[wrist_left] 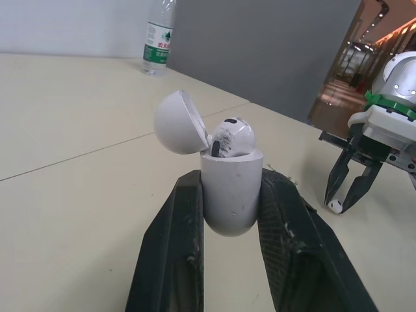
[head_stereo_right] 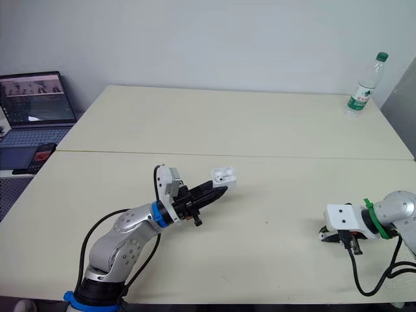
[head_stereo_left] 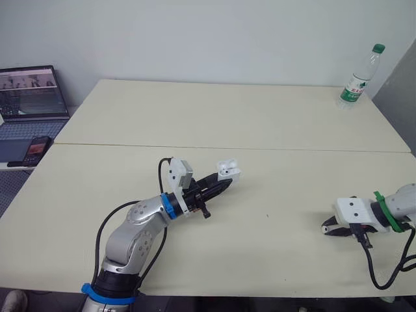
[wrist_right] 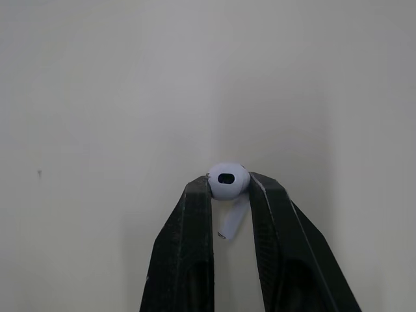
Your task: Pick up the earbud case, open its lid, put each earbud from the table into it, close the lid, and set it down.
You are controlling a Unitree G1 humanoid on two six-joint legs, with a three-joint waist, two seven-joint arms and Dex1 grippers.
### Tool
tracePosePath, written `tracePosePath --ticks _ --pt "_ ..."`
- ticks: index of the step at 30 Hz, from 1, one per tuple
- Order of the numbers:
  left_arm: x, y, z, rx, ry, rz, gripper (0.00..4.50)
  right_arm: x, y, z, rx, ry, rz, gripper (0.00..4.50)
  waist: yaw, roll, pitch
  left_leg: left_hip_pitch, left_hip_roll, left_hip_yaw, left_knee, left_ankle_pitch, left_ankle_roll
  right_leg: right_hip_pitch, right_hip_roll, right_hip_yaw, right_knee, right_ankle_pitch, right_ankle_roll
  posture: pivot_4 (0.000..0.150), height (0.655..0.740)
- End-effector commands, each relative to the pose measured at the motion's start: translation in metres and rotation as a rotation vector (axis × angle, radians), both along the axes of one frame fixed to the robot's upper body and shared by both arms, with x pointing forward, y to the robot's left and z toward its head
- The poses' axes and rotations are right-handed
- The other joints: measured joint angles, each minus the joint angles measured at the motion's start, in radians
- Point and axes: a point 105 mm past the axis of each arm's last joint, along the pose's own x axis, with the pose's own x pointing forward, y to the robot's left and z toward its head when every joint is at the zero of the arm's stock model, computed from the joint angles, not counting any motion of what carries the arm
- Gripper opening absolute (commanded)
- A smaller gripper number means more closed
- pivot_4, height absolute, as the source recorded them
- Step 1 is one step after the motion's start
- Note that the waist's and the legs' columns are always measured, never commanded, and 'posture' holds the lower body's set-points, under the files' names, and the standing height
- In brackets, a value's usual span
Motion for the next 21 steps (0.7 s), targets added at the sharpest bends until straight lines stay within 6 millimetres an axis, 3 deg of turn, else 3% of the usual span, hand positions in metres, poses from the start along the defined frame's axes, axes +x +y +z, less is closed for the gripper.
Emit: tracePosePath --ticks 1,3,8,14,17,21 --pt "-0.005 -0.001 0.015 -0.015 -0.062 -0.019 0.76 0.002 -0.008 0.006 -0.047 -0.006 0.024 0.42 0.000 0.000 0.000 0.000 0.000 0.000 0.000 0.000 0.000 0.000 0.000 0.000 0.000 0.000 0.000 0.150 0.7400" --pt "-0.004 0.000 0.014 -0.014 -0.064 -0.017 0.76 0.003 -0.009 0.007 -0.046 0.002 0.031 0.42 0.000 0.000 0.000 0.000 0.000 0.000 0.000 0.000 0.000 0.000 0.000 0.000 0.000 0.000 0.000 0.150 0.7400" --pt "-0.004 -0.001 0.014 -0.013 -0.067 -0.018 0.76 0.005 -0.011 0.012 -0.050 0.000 0.047 2.15 0.000 0.000 0.000 0.000 0.000 0.000 0.001 0.000 0.000 0.000 0.000 0.000 0.000 0.000 0.000 0.150 0.7400" --pt "-0.003 -0.002 0.012 -0.012 -0.069 -0.022 0.76 0.005 -0.011 0.027 -0.051 0.009 -0.133 4.29 0.001 0.001 0.000 0.000 0.000 -0.001 0.001 0.000 0.000 0.000 -0.001 0.000 0.001 0.000 0.000 0.150 0.7400" --pt "-0.003 -0.004 0.011 -0.014 -0.069 -0.028 0.76 -0.002 -0.018 0.034 -0.169 0.020 -0.239 4.48 0.001 0.002 -0.001 -0.001 0.000 -0.002 0.001 0.000 0.000 0.000 -0.002 0.000 0.001 0.000 0.000 0.150 0.7400" --pt "-0.004 -0.006 0.010 -0.017 -0.066 -0.037 0.76 -0.015 0.000 0.037 -0.227 0.021 -0.285 4.48 0.000 0.002 -0.001 0.000 0.000 -0.002 0.001 0.000 0.000 0.000 -0.002 0.000 0.001 0.000 0.000 0.150 0.7400"
